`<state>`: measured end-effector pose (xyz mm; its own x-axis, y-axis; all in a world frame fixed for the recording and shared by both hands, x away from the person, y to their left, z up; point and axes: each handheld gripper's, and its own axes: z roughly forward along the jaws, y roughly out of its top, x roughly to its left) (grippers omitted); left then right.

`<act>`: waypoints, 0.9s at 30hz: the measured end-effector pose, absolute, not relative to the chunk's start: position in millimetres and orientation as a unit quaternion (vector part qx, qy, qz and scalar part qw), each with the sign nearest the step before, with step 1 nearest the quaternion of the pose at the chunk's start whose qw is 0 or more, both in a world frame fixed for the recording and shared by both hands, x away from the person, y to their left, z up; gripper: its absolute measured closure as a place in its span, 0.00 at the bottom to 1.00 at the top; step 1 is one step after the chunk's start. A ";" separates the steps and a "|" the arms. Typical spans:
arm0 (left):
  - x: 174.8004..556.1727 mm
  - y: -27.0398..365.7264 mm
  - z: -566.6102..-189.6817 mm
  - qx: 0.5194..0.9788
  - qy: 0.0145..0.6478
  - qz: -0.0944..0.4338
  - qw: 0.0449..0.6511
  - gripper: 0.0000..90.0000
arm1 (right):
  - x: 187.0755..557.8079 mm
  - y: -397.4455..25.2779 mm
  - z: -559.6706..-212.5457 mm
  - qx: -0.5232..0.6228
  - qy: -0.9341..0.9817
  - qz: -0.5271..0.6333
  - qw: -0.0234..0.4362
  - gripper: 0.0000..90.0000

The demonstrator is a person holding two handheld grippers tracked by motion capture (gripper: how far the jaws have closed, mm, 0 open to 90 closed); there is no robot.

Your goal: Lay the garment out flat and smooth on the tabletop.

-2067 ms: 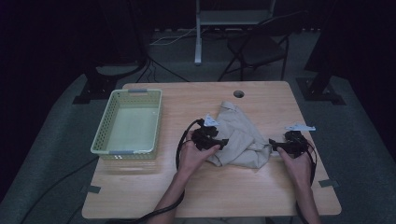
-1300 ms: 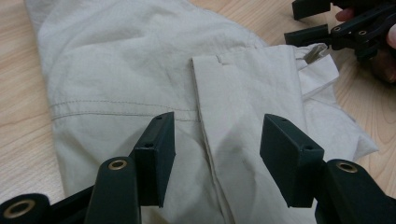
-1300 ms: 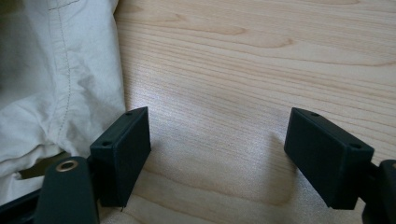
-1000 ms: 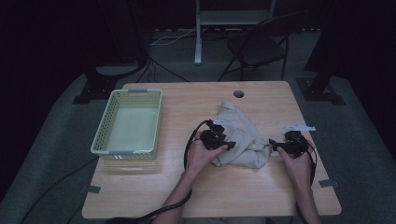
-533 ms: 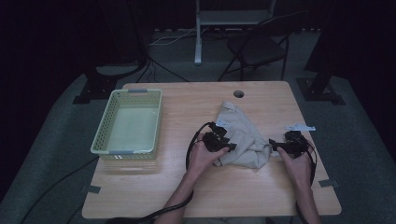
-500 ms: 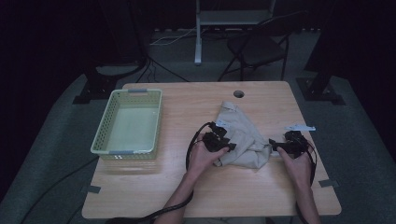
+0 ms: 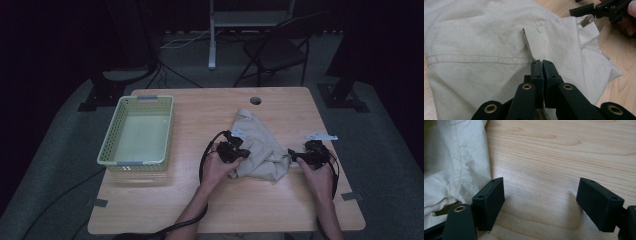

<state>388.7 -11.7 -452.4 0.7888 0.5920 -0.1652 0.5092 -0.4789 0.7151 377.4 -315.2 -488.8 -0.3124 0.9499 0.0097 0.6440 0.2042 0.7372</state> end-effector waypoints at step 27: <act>388.2 -8.5 -447.5 0.855 0.324 0.064 0.400 0.99 | 377.3 -315.2 -488.8 0.538 0.740 0.329 0.232 0.24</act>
<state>388.2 -8.5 -447.5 0.7813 0.6060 -0.1498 0.5034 -0.4697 0.7252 377.3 -315.2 -488.8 -0.3123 0.9499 0.0099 0.6441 0.2041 0.7372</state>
